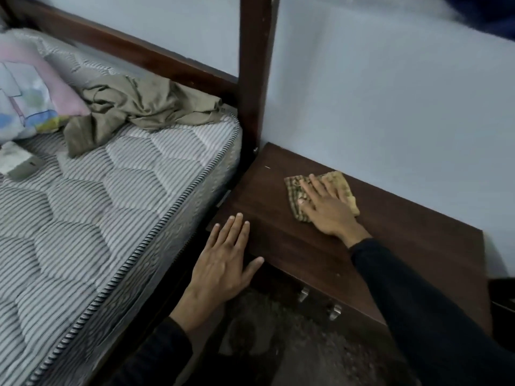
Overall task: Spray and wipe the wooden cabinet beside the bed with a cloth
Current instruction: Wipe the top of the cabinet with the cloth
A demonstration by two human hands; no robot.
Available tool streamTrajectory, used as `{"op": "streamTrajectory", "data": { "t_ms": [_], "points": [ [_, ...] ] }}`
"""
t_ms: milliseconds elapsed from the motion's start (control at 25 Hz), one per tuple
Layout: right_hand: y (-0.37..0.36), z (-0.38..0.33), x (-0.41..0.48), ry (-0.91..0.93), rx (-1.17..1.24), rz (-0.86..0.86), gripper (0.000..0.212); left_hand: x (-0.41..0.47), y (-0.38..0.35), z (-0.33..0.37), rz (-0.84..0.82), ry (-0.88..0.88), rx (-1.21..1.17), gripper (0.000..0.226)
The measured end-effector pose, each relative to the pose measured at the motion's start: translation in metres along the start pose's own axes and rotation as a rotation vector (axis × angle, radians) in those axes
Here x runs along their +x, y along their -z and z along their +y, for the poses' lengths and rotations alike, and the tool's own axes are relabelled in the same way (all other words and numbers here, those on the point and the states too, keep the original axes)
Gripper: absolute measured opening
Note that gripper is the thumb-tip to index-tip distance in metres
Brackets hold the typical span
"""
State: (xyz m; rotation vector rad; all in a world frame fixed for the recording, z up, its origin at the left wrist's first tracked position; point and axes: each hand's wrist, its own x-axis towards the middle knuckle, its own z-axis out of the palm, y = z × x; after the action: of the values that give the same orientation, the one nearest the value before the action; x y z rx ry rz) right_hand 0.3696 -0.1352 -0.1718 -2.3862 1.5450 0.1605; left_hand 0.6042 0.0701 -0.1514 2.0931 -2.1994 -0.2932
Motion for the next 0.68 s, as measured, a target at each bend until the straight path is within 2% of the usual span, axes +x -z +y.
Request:
{"op": "streamTrajectory", "data": {
  "t_ms": [200,320,400,560,680],
  "points": [
    [-0.013,0.140,-0.128,-0.391,0.104,0.086,0.065,0.039,-0.012,0.066,-0.058,-0.205,0.010,0.091],
    [-0.015,0.192,-0.196,-0.553,0.098,0.102,0.064,0.060,-0.020,0.118,-0.068,-0.312,0.059,0.093],
    [-0.026,0.196,-0.229,-0.593,0.102,0.129,0.063,0.072,-0.025,0.147,-0.074,-0.352,0.062,0.094],
    [-0.056,0.154,-0.291,-0.618,0.114,0.277,0.062,0.080,-0.033,0.177,-0.127,-0.373,0.062,0.097],
    [-0.070,0.096,-0.295,-0.518,0.140,0.244,0.061,0.076,-0.032,0.159,-0.122,-0.308,0.070,0.098]
  ]
}}
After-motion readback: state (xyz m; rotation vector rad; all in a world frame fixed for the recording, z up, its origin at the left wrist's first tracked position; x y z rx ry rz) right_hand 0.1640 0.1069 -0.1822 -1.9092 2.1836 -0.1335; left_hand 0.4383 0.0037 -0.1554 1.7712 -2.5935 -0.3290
